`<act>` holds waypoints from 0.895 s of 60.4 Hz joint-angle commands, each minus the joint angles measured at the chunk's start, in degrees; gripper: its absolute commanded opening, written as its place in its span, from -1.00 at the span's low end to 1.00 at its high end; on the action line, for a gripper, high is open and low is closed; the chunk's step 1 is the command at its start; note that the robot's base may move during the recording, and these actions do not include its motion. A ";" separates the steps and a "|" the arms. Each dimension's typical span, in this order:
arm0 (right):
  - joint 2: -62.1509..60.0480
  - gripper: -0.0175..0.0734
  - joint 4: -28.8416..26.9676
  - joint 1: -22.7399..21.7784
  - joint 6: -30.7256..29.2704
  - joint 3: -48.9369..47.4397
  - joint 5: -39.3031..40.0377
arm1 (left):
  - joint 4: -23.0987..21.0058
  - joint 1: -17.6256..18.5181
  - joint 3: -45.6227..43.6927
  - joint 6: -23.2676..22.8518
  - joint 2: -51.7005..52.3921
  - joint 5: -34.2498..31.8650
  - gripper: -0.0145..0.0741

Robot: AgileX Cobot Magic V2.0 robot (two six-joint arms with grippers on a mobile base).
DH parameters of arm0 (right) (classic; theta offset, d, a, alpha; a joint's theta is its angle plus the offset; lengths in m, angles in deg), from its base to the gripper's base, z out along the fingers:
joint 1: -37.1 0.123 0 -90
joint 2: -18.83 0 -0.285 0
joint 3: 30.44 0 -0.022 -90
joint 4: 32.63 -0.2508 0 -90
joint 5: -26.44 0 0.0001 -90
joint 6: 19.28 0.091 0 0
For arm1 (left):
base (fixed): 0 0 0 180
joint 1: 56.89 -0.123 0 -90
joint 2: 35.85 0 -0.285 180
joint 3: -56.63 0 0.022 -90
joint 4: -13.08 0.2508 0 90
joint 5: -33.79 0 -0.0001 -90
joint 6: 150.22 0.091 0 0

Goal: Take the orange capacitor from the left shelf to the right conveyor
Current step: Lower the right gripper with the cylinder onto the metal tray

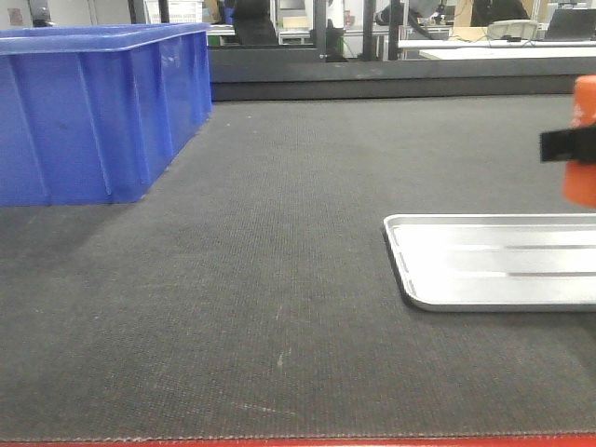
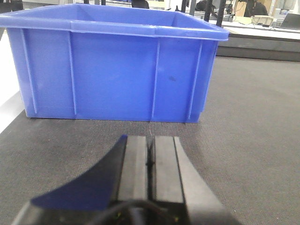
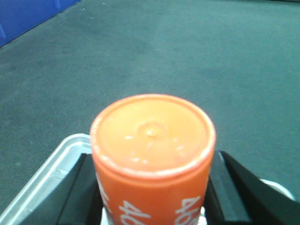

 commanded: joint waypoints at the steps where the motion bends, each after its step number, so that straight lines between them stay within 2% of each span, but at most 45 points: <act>1: 3.39 -0.18 0.76 -0.37 -0.27 -1.05 11.88 | 0.00 -0.11 -0.30 -0.08 1.12 -5.12 -0.91; 18: 15.50 -0.18 1.16 -0.37 -1.56 -1.05 22.10 | 0.00 -0.11 -0.30 -0.08 1.12 -5.12 -0.91; 37: 20.47 -0.14 1.16 -0.37 -2.43 -1.05 23.97 | 0.00 -0.11 -0.30 -0.08 1.12 -5.12 -0.91; 42: 20.47 0.06 1.16 -0.37 -2.43 -1.05 23.68 | 0.00 -0.11 -0.30 -0.08 1.12 -5.12 -0.91; 51: 20.35 0.70 1.16 -0.37 -2.43 -1.05 22.98 | 0.00 -0.11 -0.30 -0.08 1.12 -5.12 -0.91; 54: 20.08 0.74 1.16 -0.37 -2.43 -1.05 22.78 | 0.00 -0.11 -0.30 -0.08 1.12 -5.12 -0.91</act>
